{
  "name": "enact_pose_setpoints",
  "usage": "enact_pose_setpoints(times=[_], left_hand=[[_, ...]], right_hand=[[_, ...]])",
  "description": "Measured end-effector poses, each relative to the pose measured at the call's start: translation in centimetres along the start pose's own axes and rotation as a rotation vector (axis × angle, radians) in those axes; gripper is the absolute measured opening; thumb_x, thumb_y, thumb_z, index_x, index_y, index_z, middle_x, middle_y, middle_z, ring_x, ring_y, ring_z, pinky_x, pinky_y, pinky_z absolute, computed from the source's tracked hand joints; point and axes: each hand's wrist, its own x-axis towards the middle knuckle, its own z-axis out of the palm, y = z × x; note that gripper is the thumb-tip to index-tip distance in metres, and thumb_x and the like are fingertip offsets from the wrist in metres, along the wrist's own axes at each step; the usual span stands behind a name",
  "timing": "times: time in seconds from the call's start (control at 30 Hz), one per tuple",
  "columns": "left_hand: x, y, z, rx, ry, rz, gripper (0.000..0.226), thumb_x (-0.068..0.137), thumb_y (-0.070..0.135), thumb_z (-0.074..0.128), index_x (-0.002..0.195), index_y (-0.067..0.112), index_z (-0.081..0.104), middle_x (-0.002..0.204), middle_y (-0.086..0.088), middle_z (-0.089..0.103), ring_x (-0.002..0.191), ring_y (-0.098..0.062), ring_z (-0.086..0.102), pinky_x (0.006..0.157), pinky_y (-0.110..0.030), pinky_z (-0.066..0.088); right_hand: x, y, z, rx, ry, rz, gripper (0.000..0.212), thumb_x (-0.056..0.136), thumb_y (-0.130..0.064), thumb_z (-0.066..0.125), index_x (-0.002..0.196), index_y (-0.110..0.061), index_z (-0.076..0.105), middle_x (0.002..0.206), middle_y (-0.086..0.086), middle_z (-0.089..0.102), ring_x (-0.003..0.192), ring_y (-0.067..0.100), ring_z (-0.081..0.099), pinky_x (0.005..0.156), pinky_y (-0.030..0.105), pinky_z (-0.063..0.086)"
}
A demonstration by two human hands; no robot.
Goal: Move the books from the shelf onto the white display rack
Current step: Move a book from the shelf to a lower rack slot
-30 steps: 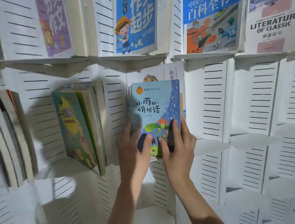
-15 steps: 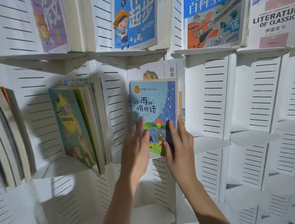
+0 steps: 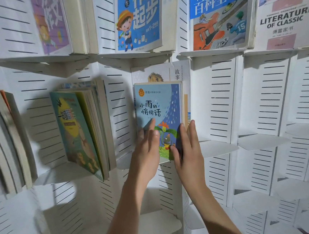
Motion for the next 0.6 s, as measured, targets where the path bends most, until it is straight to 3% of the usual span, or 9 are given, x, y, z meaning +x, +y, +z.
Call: enact_pose_setpoints(times=[0.07,0.17,0.27,0.33,0.43,0.5,0.53,0.6], left_hand=[[-0.1,0.1,0.2,0.011,-0.013,-0.008,0.061,0.089,0.068,0.016,0.148,0.057,0.025,0.165,0.013,0.013,0.147,0.006,0.011,0.104,-0.013,0.013],[-0.2,0.3,0.3,0.035,-0.014,0.004,0.061,0.089,0.067,0.014,0.149,0.058,0.022,0.166,0.014,0.012,0.15,0.001,-0.002,0.106,-0.017,0.009],[-0.2,0.4,0.2,0.036,-0.043,-0.01,0.054,0.097,0.064,0.016,0.15,0.055,0.022,0.166,0.014,0.01,0.151,0.001,-0.005,0.106,-0.018,0.008],[-0.4,0.3,-0.2,0.001,-0.054,-0.02,0.052,0.103,0.057,0.02,0.153,0.045,0.029,0.165,0.012,0.017,0.151,-0.001,0.003,0.109,-0.017,0.012],[-1.5,0.6,-1.0,-0.007,-0.02,0.022,0.055,0.101,0.057,0.028,0.148,0.033,0.042,0.148,0.018,0.04,0.139,0.005,0.032,0.105,-0.006,0.021],[-2.8,0.8,-1.6,0.076,-0.022,0.055,0.059,0.098,0.061,0.028,0.149,0.033,0.042,0.144,0.023,0.036,0.13,0.022,0.027,0.096,0.005,0.014],[-3.5,0.8,-1.9,0.11,-0.021,0.072,0.065,0.095,0.068,0.026,0.149,0.035,0.04,0.149,0.023,0.033,0.132,0.024,0.021,0.099,0.003,0.012],[-5.0,0.5,-2.7,0.194,0.002,0.102,0.072,0.09,0.076,0.023,0.15,0.039,0.037,0.159,0.017,0.027,0.145,0.01,0.015,0.11,-0.012,0.013]], right_hand=[[0.1,0.2,0.1,-0.02,0.003,-0.008,0.073,0.097,-0.019,0.061,0.152,-0.044,0.019,0.162,-0.023,-0.007,0.144,0.01,0.029,0.082,0.022,0.046],[0.1,0.5,0.3,-0.027,-0.002,-0.029,0.072,0.096,-0.015,0.062,0.152,-0.042,0.025,0.163,-0.018,-0.006,0.141,0.02,0.035,0.079,0.028,0.05],[0.1,0.3,0.2,-0.036,-0.019,-0.009,0.069,0.097,-0.016,0.062,0.151,-0.042,0.026,0.163,-0.018,-0.006,0.14,0.02,0.037,0.075,0.03,0.052],[0.1,0.1,-0.4,-0.042,-0.052,0.012,0.068,0.098,-0.02,0.062,0.151,-0.044,0.025,0.164,-0.015,-0.003,0.138,0.021,0.04,0.071,0.032,0.054],[0.0,0.0,-1.4,-0.105,-0.085,0.02,0.062,0.097,-0.03,0.061,0.15,-0.038,0.031,0.165,0.0,0.014,0.139,0.029,0.037,0.085,0.04,0.055],[-0.3,-0.5,-2.1,-0.144,-0.086,0.016,0.055,0.098,-0.038,0.055,0.15,-0.036,0.034,0.164,0.0,0.019,0.144,0.029,0.029,0.098,0.046,0.051],[-0.6,-0.9,-2.5,-0.144,-0.082,0.01,0.053,0.099,-0.04,0.05,0.15,-0.035,0.036,0.163,-0.003,0.019,0.145,0.028,0.026,0.102,0.047,0.048],[-1.3,-2.0,-3.4,-0.112,-0.075,0.012,0.051,0.1,-0.039,0.049,0.15,-0.033,0.039,0.163,-0.009,0.019,0.148,0.023,0.023,0.111,0.044,0.04]])
